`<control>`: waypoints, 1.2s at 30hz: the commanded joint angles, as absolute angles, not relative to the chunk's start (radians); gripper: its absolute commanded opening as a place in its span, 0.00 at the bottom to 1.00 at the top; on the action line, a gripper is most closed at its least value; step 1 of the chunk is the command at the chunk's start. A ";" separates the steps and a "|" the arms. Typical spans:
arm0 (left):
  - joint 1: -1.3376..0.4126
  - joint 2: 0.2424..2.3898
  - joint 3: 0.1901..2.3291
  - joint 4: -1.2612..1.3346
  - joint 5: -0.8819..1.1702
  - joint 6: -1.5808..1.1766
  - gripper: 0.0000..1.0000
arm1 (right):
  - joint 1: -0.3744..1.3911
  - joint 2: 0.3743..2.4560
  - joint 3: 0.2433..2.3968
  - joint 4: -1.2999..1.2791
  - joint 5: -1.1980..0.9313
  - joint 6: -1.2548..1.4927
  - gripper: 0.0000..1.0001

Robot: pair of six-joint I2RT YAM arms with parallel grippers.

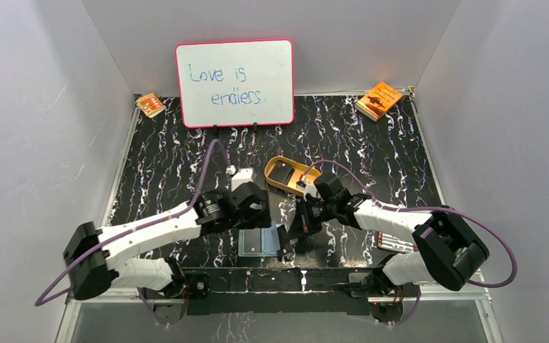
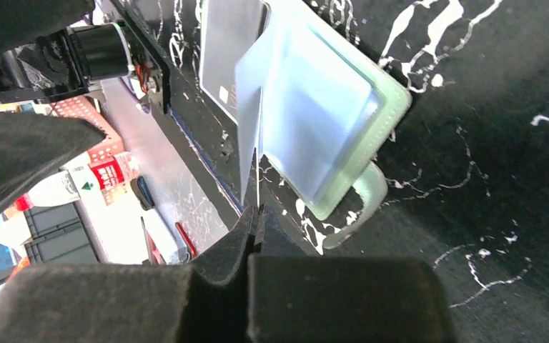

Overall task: Put the credit cards into the card holder
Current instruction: Turn over the card slot in the card holder.

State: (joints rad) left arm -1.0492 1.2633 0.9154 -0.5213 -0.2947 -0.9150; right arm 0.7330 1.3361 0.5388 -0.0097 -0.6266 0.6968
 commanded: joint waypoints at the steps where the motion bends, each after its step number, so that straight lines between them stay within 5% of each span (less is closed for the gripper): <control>1: -1.047 1.113 0.799 -0.593 -0.382 -1.020 0.77 | 0.756 1.360 0.602 0.034 -0.617 0.707 0.00; 12: -1.046 0.929 0.679 -0.574 -0.394 -1.064 0.84 | 0.832 1.480 0.665 0.099 -0.583 0.750 0.00; 36: -1.046 0.971 0.605 -0.597 -0.417 -1.097 0.83 | 0.902 1.474 0.709 0.094 -0.528 0.785 0.00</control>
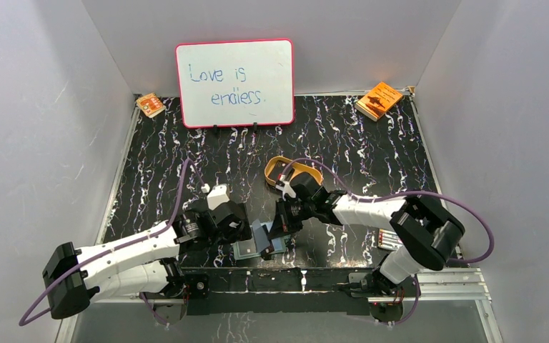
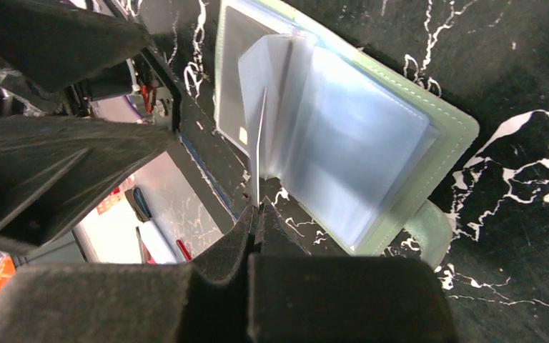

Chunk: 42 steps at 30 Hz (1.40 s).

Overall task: Put the credit cards into the card holder
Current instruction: Turn over the card slot in the card holder.

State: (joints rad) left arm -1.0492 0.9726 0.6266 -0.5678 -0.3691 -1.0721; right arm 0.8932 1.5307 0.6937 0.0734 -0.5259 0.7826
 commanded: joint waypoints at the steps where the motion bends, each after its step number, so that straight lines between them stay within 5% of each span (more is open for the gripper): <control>1: -1.046 0.974 0.601 -0.598 -0.417 -1.102 0.83 | 0.903 1.470 0.709 0.094 -0.531 0.786 0.00; 21: -1.046 1.005 0.564 -0.615 -0.442 -1.164 0.80 | 0.944 1.495 0.719 0.087 -0.461 0.808 0.00; 33: -1.043 0.946 0.478 -0.672 -0.451 -1.292 0.57 | 0.895 1.493 0.690 0.124 -0.500 0.813 0.00; 42: -1.042 1.008 0.486 -0.647 -0.433 -1.268 0.49 | 0.891 1.558 0.693 0.159 -0.526 0.829 0.00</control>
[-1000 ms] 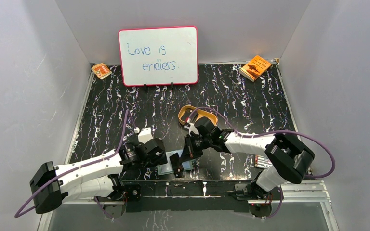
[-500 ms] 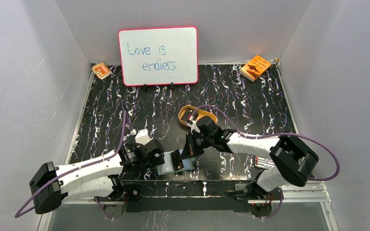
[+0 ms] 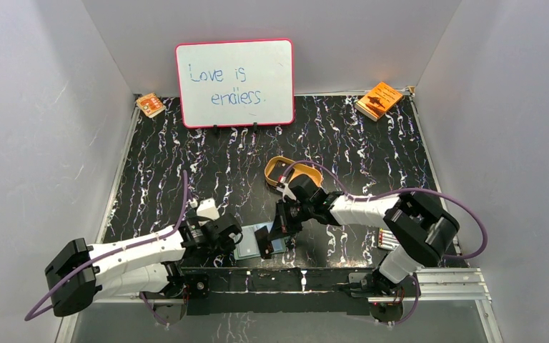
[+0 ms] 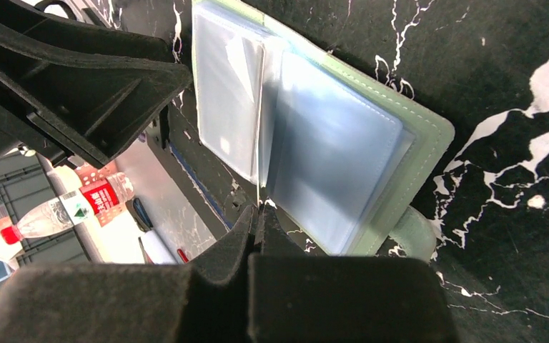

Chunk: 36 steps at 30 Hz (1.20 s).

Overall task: Put the credit cards into the card holder
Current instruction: Turn over the card slot in the card holder, then insert the credit card into the card holder.

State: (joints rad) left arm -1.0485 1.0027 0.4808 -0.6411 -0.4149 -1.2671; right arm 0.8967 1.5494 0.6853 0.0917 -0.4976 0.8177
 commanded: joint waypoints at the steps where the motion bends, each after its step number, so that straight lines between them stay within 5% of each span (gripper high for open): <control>1: -1.042 1.008 0.485 -0.645 -0.432 -1.266 0.48 | 0.890 1.561 0.693 0.163 -0.529 0.829 0.00; 36: -1.040 1.090 0.439 -0.531 -0.353 -1.212 0.33 | 0.863 1.625 0.575 0.414 -0.573 1.028 0.00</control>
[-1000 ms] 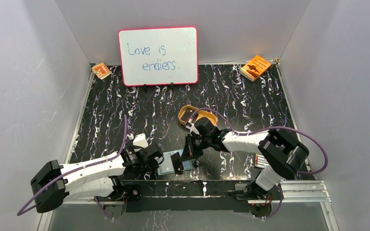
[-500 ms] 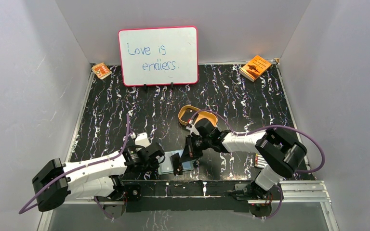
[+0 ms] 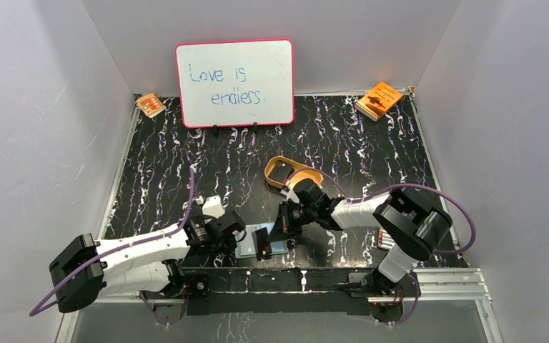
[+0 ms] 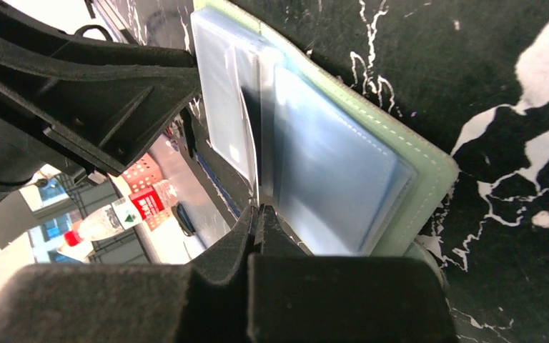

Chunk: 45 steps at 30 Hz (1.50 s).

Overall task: Put the credit cards into the card holder
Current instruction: Insert the credit card into the card holder.

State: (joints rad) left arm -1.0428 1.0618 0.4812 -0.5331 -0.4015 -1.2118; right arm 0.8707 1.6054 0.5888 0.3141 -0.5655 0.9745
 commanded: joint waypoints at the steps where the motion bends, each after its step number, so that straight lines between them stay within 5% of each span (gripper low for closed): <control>1: -1.040 1.091 0.439 -0.529 -0.351 -1.211 0.33 | 0.863 1.630 0.572 0.429 -0.571 1.038 0.00; 45: -1.040 1.157 0.429 -0.433 -0.278 -1.160 0.22 | 0.840 1.632 0.521 0.480 -0.417 1.117 0.00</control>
State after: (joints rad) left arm -1.0416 1.1107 0.4747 -0.3920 -0.3653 -1.1595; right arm 0.8440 1.6444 0.5251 0.4732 -0.4580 1.1110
